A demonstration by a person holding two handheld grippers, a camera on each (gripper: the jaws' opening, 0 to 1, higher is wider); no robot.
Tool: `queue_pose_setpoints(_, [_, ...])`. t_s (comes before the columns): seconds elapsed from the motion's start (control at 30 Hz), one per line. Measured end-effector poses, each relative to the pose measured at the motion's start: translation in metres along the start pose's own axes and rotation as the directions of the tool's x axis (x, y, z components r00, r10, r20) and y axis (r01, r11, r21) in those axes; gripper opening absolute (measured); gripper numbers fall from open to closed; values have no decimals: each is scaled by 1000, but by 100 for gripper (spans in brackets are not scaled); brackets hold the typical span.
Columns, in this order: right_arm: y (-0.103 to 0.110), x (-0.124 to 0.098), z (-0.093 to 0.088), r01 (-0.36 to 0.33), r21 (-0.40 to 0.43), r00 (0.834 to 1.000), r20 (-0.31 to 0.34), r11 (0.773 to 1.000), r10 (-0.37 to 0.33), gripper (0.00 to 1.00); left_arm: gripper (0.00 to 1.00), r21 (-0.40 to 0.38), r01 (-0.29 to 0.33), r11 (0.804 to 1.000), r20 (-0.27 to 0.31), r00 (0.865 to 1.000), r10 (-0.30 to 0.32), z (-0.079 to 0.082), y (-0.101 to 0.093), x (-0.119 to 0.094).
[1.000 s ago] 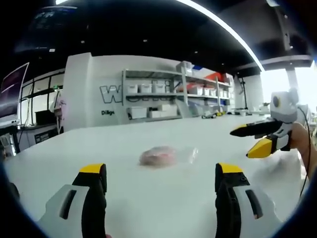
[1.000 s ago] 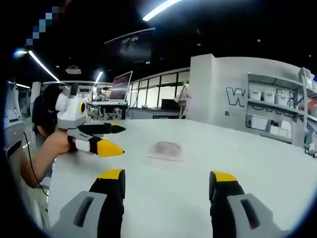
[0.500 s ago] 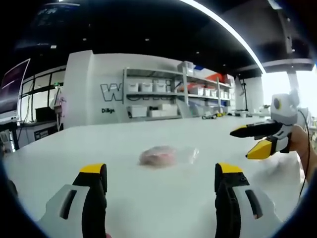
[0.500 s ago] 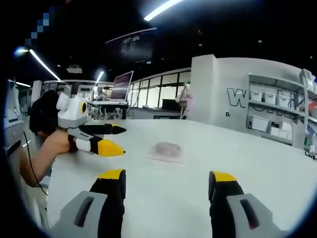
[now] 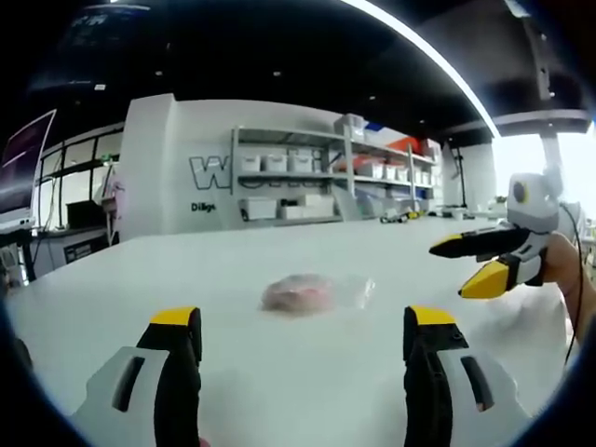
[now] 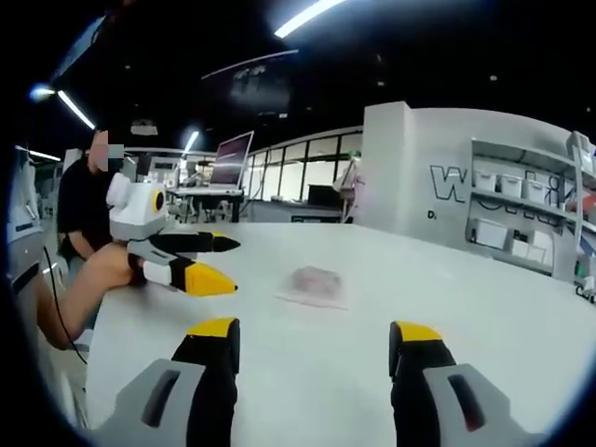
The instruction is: Open the resealable bag by pulling the two sides of the seal apart until the entire bag opening is separated and visibly accessible.
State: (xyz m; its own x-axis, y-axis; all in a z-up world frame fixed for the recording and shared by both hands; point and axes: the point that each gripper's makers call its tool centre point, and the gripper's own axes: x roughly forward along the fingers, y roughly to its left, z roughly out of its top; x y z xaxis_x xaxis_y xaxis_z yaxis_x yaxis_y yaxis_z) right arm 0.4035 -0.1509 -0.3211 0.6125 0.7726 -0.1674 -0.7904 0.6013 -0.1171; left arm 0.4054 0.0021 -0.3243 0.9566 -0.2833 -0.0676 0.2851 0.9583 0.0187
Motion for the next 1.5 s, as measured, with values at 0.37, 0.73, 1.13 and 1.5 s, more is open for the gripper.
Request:
queue_pose_setpoints(0.37, [-2, 5, 3, -8, -26, 1000, -7, 1000, 8, 64, 89, -10, 1, 1000, -5, 1000, -1, 0, 1, 0])
queue_pose_setpoints(0.73, [-3, 9, 4, -18, -45, 1000, -16, 999, 18, 59, 88, -15, -4, 1000, -8, 1000, 4, -1, 2, 1])
queue_pose_setpoints(1.13, [-4, 8, 7, -20, -62, 1000, -19, 998, 19, 60, 88, -22, 10, 1000, -14, 1000, -11, -1, -1, 3])
queue_pose_setpoints(1.5, [-4, 11, 9, -33, -80, 999, -24, 996, 32, 57, 87, -26, 17, 1000, -20, 1000, -18, -3, -3, 3])
